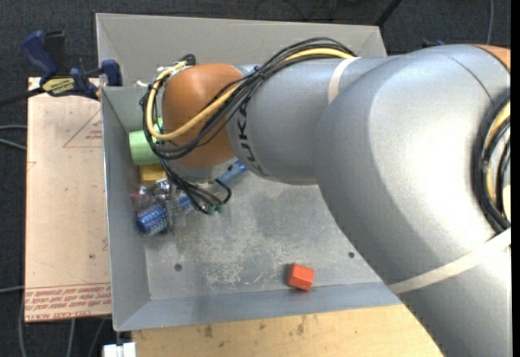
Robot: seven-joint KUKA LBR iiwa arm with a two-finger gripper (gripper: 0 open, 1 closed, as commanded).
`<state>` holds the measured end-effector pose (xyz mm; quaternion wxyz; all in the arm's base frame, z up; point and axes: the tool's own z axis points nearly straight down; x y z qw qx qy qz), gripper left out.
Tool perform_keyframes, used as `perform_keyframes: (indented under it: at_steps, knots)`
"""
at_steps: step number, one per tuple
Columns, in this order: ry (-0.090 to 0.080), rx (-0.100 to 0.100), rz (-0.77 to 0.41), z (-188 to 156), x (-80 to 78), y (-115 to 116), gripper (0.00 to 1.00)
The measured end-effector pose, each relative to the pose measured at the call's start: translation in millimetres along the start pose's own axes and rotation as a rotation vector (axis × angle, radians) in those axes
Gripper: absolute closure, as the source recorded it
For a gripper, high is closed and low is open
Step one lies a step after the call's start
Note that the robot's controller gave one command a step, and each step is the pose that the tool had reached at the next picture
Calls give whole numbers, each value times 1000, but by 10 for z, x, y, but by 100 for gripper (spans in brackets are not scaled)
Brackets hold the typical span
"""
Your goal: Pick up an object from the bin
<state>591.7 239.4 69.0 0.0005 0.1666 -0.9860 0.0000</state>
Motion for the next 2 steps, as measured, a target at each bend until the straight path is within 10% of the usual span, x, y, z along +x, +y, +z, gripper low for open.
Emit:
perform_keyframes:
  at_steps: [1,2]
  knots:
    - [-7,2,-429,-919,-106,-423,100]
    - [-11,2,-437,-1659,-138,-354,100]
